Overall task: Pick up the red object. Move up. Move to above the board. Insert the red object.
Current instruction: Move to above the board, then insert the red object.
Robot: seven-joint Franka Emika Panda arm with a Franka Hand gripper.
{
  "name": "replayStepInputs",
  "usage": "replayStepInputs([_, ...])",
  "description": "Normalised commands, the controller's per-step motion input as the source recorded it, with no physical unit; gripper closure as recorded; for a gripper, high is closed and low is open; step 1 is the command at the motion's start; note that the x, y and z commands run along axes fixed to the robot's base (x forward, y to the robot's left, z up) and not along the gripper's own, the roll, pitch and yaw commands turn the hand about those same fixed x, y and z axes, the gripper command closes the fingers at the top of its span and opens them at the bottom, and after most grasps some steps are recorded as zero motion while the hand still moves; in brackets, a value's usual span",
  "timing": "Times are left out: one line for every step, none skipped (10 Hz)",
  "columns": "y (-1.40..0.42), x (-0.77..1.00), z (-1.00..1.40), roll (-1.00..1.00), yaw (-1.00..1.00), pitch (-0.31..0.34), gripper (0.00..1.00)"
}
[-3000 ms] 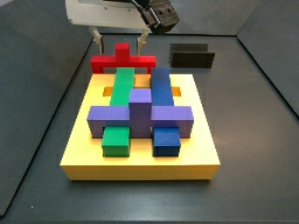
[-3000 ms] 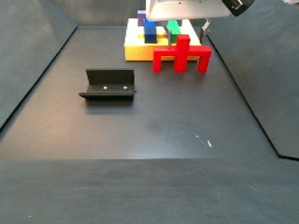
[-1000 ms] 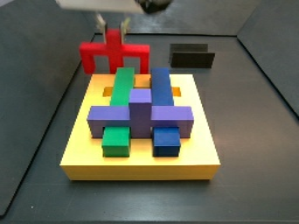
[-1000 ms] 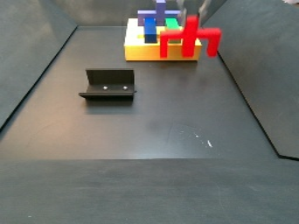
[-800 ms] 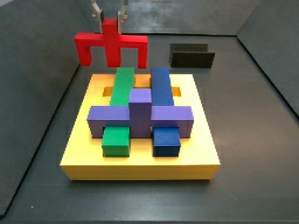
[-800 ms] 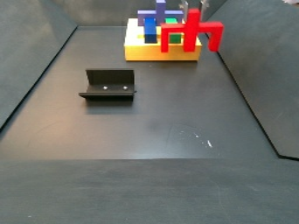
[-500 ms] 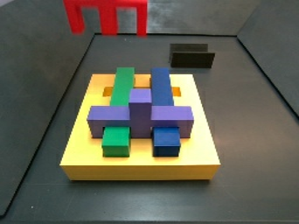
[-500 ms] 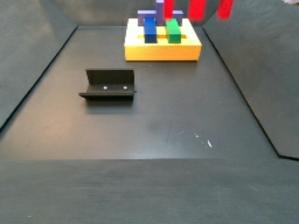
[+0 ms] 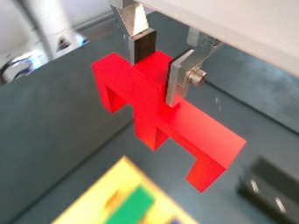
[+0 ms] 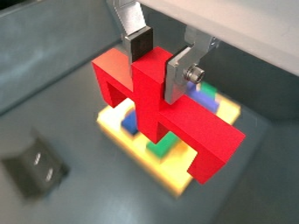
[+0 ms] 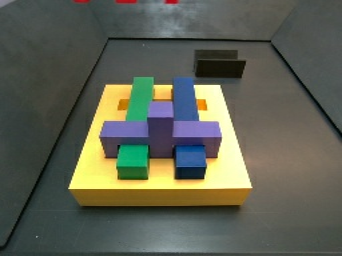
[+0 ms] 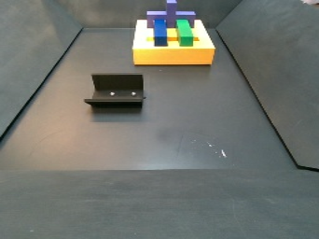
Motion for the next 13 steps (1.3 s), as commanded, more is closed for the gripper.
replayStepInputs([-1.4, 0.9, 0.36, 0.04, -0.03, 0.181, 1.0])
replayStepInputs([-0.91, 0.7, 0.25, 0.03, -0.01, 0.238, 1.0])
replayStepInputs([-0.55, 0.46, 0.17, 0.06, -0.01, 0.211, 1.0])
replayStepInputs([-0.33, 0.27, 0.1, 0.05, 0.0, 0.137, 1.0])
replayStepInputs([-0.18, 0.12, 0.06, 0.04, 0.0, 0.058, 1.0])
replayStepInputs([0.21, -0.02, -0.48, -0.04, -0.03, 0.0, 1.0])
replayStepInputs([0.62, -0.34, -0.85, -0.08, -0.11, -0.05, 1.0])
replayStepInputs([0.39, -0.29, -1.0, 0.05, 0.0, -0.039, 1.0])
replayStepInputs([0.29, -0.13, -1.0, 0.07, 0.0, -0.011, 1.0])
replayStepInputs([0.0, -0.31, -1.0, 0.12, 0.0, -0.037, 1.0])
replayStepInputs([-0.08, 0.06, -0.97, 0.0, 0.1, -0.136, 1.0])
replayStepInputs([-0.02, 0.25, -0.9, 0.0, 0.04, -0.099, 1.0])
replayStepInputs([-0.14, 0.42, -0.7, 0.02, 0.0, -0.046, 1.0])
